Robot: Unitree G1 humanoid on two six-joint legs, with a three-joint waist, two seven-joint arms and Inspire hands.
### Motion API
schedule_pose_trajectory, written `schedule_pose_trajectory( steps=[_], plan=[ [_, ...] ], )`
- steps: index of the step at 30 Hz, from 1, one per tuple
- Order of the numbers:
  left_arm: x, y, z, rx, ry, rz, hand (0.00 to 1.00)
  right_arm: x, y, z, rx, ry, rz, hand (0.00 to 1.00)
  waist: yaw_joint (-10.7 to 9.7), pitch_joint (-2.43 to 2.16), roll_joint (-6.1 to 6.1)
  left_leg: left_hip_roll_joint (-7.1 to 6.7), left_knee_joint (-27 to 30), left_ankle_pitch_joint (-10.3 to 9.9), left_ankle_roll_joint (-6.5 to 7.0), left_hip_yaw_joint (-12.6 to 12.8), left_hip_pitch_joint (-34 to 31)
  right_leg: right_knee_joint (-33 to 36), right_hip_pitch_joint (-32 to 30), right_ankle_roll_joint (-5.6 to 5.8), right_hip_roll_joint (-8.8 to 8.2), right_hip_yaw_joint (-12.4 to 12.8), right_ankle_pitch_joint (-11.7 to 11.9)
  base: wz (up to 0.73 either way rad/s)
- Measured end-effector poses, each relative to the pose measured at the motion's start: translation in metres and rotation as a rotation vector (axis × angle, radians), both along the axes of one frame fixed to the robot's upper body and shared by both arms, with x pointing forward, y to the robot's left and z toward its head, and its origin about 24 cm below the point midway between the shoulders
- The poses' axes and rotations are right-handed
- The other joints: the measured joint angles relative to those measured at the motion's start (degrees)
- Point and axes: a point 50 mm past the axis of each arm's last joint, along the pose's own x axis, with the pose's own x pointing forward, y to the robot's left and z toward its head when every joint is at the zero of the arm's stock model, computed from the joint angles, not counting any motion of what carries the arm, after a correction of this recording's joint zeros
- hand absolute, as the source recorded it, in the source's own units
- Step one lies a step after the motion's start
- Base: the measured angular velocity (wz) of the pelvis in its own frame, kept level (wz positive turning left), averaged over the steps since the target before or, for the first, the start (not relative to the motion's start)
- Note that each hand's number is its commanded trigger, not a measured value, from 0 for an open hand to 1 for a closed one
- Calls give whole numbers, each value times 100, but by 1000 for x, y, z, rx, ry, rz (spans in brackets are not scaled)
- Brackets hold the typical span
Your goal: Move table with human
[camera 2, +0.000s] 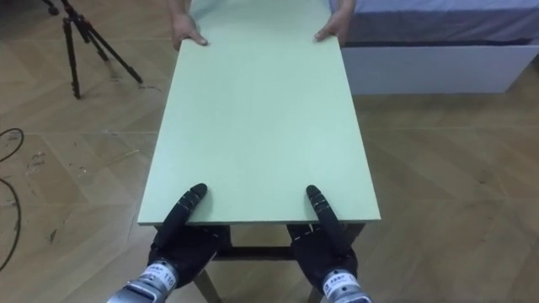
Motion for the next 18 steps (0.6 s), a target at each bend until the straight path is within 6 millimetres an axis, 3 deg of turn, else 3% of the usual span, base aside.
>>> schedule_pose_trajectory(
  steps=[12, 18],
  plan=[
    [0, 2, 0, 12, 0, 6, 100, 0, 1, 0, -4, 3, -1, 100, 1, -10, -17, -5, -2, 0, 0, 2, 11, 3, 8, 0, -6, -14, 0, 0],
    [2, 5, 3, 29, -18, 2, 100, 0, 2, 1, -1, -1, 1, 100, -5, -56, -66, -3, -1, 0, 0, 2, 25, 3, 34, 0, -8, 4, 0, 0]
  ],
)
